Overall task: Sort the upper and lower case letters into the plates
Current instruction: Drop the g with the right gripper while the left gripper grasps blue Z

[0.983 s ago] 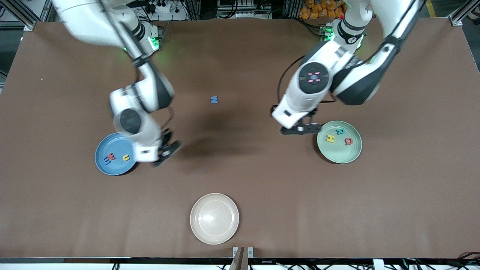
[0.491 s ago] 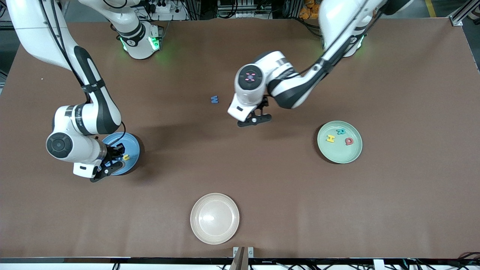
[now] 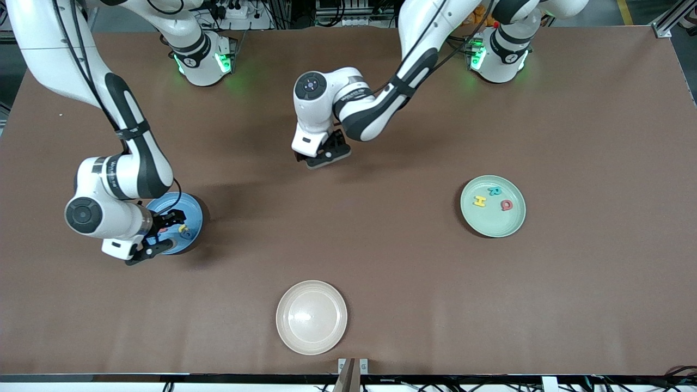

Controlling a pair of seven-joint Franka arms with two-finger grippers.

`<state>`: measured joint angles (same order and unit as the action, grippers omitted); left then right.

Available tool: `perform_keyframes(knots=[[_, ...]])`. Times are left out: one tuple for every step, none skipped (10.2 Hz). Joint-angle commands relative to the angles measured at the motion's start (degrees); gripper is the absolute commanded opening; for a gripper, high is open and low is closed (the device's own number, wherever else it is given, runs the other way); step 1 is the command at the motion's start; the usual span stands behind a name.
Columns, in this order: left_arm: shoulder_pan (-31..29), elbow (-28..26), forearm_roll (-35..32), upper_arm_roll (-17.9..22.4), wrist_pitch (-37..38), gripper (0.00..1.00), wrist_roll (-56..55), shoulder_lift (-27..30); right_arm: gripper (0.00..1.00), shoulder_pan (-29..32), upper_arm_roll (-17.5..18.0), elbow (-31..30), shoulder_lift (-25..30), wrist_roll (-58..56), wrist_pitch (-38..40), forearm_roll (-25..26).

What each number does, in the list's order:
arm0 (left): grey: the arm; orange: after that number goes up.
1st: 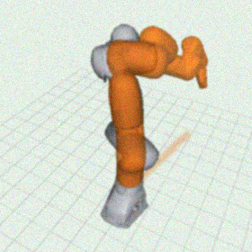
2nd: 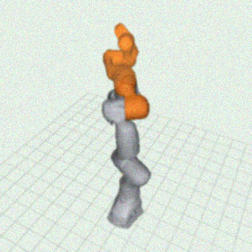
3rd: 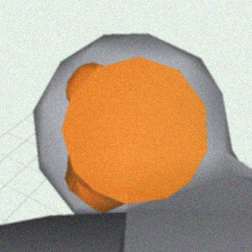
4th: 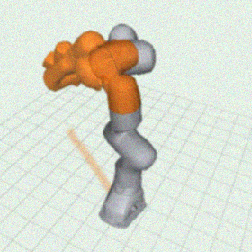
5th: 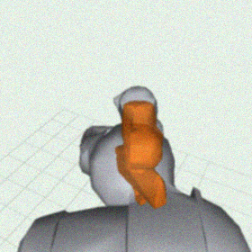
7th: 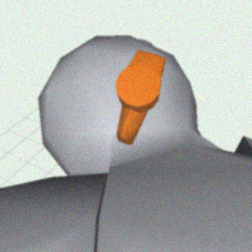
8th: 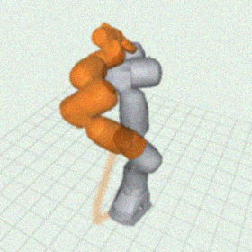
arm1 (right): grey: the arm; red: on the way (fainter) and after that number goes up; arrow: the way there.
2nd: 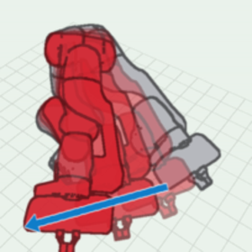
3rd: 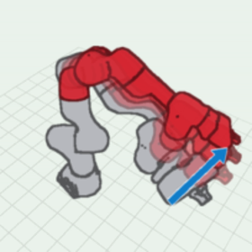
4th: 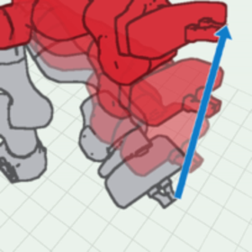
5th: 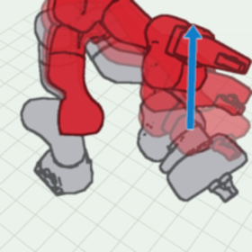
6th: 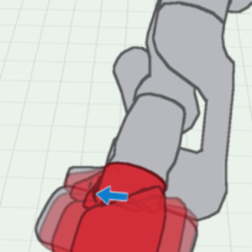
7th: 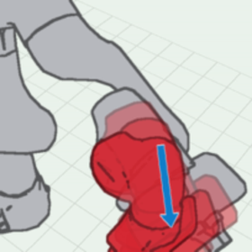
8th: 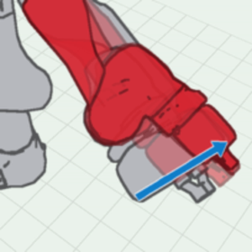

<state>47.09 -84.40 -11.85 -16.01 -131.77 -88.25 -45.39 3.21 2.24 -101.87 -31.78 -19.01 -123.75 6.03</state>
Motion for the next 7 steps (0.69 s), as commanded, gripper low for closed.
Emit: perform_keyframes(knots=[[2.21, 1.43, -1.14, 0.80, -2.16, 1.00, 1.23, -0.49, 1.00, 5.12, 1.37, 0.54, 1.19, 1.79, -0.52, -0.84], [2.22, 1.17, -5.25, 0.72, -2.26, 1.00, 3.76, -0.66, 1.00, 5.92, 1.28, 0.36, 2.33, 1.79, -0.70, -2.93], [2.66, 1.52, -5.98, 0.72, -3.30, 1.00, 3.79, -2.32, 1.00, 6.36, 1.19, -0.42, 3.91, 1.79, -0.70, -3.39], [4.23, 1.26, -6.34, 0.72, -6.10, 1.00, 4.14, -3.46, 1.00, 6.37, 1.19, -3.74, 6.27, 1.79, -2.53, -3.40], [4.76, 1.08, -7.65, 0.72, -6.65, 1.00, 4.14, -3.91, 1.00, 6.28, 1.19, -8.64, 9.25, 2.05, -6.11, -3.40], [4.86, 0.99, -8.27, 0.72, -6.66, 1.00, 4.14, -3.91, 1.00, 5.93, 1.19, -13.22, 12.42, 3.53, -8.93, -3.40], [5.12, 0.47, -8.36, 0.72, -6.66, 1.00, 4.58, -4.00, 1.00, 5.75, 1.19, -16.48, 15.49, 4.24, -9.83, -3.31]])
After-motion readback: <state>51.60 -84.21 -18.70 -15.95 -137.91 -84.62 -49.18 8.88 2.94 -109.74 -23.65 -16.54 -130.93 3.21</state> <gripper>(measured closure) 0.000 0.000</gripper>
